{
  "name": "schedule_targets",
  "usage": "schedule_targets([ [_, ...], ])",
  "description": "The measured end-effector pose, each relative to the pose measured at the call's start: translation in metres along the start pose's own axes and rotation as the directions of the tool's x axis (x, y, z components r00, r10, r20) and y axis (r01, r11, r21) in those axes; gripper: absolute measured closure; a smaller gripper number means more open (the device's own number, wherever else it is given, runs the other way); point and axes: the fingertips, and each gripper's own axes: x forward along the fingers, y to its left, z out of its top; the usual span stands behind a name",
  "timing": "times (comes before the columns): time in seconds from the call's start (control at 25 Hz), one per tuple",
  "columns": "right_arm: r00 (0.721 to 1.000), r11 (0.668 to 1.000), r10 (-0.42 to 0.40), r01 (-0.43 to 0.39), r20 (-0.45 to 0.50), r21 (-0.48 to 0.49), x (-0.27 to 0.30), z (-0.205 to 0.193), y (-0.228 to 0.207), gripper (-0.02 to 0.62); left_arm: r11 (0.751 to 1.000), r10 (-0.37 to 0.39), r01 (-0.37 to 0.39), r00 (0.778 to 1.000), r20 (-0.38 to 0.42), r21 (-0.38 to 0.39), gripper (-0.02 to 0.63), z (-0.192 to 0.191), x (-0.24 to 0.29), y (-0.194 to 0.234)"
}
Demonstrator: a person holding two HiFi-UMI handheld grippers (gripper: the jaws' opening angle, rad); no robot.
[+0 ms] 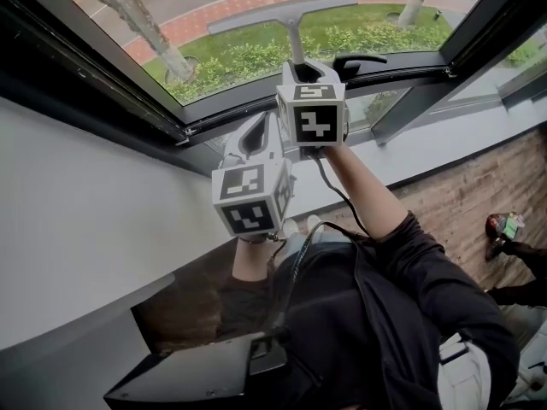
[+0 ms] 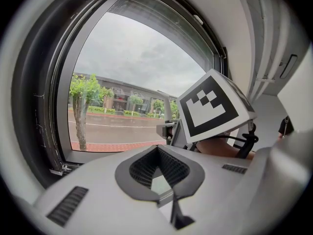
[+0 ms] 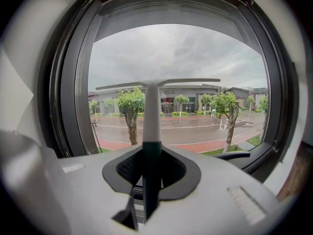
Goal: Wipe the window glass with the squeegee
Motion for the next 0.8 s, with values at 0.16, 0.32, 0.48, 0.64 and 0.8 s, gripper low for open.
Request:
schedule_targets([
  [0.16, 1.0, 1.0, 0.002, -0.002, -0.018, 0.005, 0.002, -0.009, 0.0, 0.531, 1.0, 0.001, -0.001, 1.0, -0.005, -0.003, 0.606, -0.002, 0.0, 0.0],
  [0.32, 0.999, 1.0, 0.004, -0.003, -0.035, 0.007, 0.003, -0.018, 0.0, 0.531, 1.0, 0.005, -0.005, 1.0, -0.008, -0.006, 0.606, -0.004, -0.001, 0.002],
  [0.48, 0.999, 1.0, 0.004, -0.004, -0.051, 0.009, 0.005, -0.026, 0.0, 0.531, 1.0, 0.007, -0.007, 1.0, -0.015, -0.007, 0.606, -0.009, -0.001, 0.002],
  [0.64, 0.998, 1.0, 0.006, -0.005, -0.07, 0.019, 0.007, -0.036, -0.001, 0.531, 1.0, 0.007, -0.007, 0.999, -0.031, -0.005, 0.606, -0.015, -0.001, 0.002],
  [0.8, 0.996, 1.0, 0.008, -0.006, -0.092, 0.023, 0.008, -0.047, -0.002, 0.531, 1.0, 0.011, -0.011, 0.999, -0.04, -0.006, 0.606, -0.019, -0.001, 0.002],
])
